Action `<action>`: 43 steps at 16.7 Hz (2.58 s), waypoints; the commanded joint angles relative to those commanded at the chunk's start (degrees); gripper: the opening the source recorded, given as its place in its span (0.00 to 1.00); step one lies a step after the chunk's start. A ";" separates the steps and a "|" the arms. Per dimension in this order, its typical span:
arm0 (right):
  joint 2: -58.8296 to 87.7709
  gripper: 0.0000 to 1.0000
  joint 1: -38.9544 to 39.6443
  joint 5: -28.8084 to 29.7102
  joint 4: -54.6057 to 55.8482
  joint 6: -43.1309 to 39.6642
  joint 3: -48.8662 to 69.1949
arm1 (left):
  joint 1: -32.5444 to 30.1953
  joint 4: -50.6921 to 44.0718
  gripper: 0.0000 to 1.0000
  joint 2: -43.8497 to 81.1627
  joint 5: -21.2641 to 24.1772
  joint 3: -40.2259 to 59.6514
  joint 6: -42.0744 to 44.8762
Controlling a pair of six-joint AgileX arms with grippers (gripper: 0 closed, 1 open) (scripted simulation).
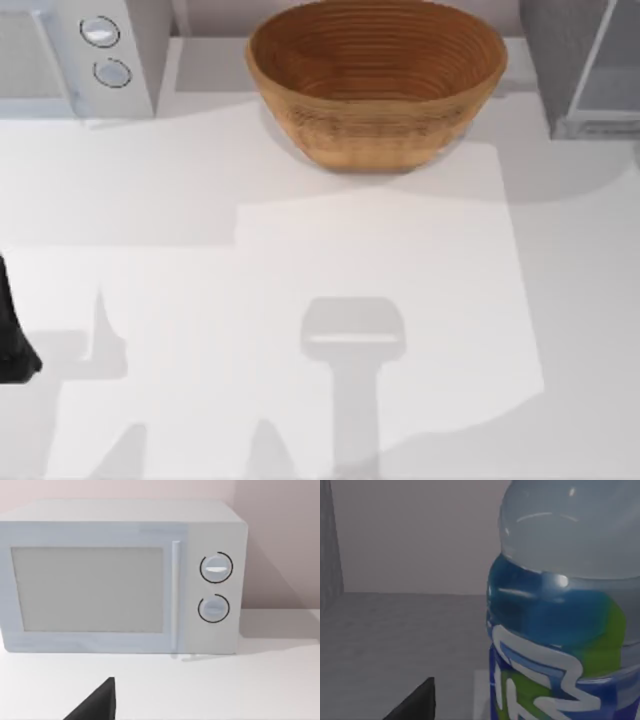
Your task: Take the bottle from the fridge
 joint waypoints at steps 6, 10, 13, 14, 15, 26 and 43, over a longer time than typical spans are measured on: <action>5.33 1.00 1.81 1.90 -5.95 -0.06 11.55 | 0.00 0.00 1.00 0.00 0.00 0.00 0.00; 5.39 1.00 1.84 1.93 -6.05 -0.06 11.68 | 0.00 0.00 1.00 0.00 0.00 0.00 0.00; 5.39 0.77 1.84 1.93 -6.05 -0.06 11.68 | 0.00 0.00 1.00 0.00 0.00 0.00 0.00; 5.39 0.70 1.84 1.93 -6.05 -0.06 11.68 | 0.00 0.00 1.00 0.00 0.00 0.00 0.00; 5.39 0.62 1.84 1.93 -6.05 -0.06 11.68 | 0.00 0.00 1.00 0.00 0.00 0.00 0.00; 5.39 0.00 1.84 1.93 -6.05 -0.06 11.68 | 0.00 0.00 1.00 0.00 0.00 0.00 0.00; -2.30 0.00 1.68 1.79 -15.21 0.19 12.93 | 0.00 0.00 1.00 0.00 0.00 0.00 0.00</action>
